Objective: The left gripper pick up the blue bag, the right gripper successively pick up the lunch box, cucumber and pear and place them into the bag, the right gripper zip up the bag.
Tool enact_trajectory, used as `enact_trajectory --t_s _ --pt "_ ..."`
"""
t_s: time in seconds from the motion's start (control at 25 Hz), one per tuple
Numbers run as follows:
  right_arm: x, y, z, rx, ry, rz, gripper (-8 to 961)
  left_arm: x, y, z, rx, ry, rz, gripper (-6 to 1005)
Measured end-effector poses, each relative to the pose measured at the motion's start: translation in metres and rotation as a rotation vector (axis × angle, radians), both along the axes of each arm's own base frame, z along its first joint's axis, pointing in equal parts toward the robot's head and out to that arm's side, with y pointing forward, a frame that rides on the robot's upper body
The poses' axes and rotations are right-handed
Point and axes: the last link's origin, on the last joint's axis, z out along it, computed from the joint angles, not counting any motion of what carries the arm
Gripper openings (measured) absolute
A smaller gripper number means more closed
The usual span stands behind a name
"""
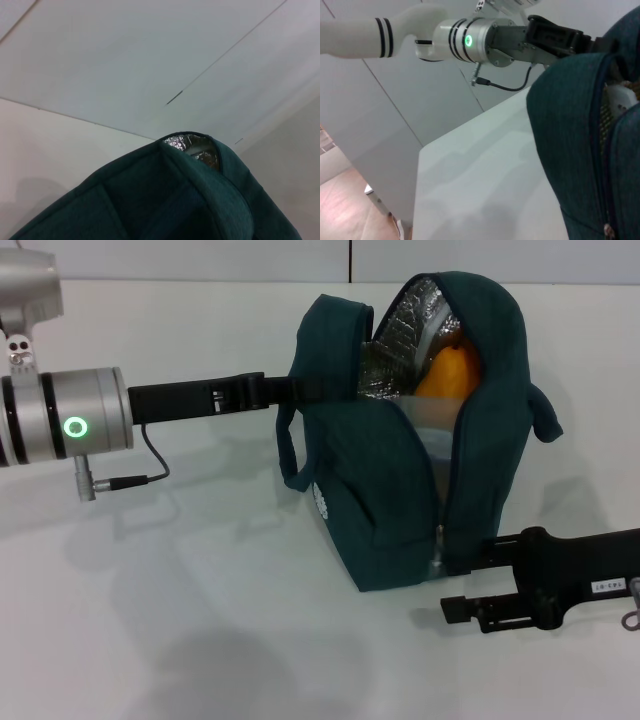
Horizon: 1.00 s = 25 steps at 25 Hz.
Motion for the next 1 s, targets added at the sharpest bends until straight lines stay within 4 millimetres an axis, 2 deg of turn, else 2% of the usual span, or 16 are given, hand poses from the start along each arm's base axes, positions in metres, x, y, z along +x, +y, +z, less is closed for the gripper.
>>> enact_trajectory --t_s 0.16,0.6,0.84,0.92,1.0 --pt "0.0 0.003 -0.001 0.021 -0.008 -0.007 612 -0.001 0.001 0.002 0.008 -0.005 0.005 89" --pt "0.0 0.011 -0.009 0.055 -0.042 -0.023 369 -0.003 0.002 0.004 0.022 -0.004 0.017 92" --pt "0.0 0.012 -0.013 0.055 -0.058 -0.037 138 -0.002 0.003 0.004 0.024 -0.003 0.014 93" --pt "0.0 0.012 -0.015 0.045 -0.072 -0.039 5 -0.001 0.004 0.004 0.025 -0.003 0.013 93" --pt "0.002 0.012 -0.014 0.038 -0.083 -0.046 36 -0.002 0.004 0.004 0.026 -0.003 0.013 94"
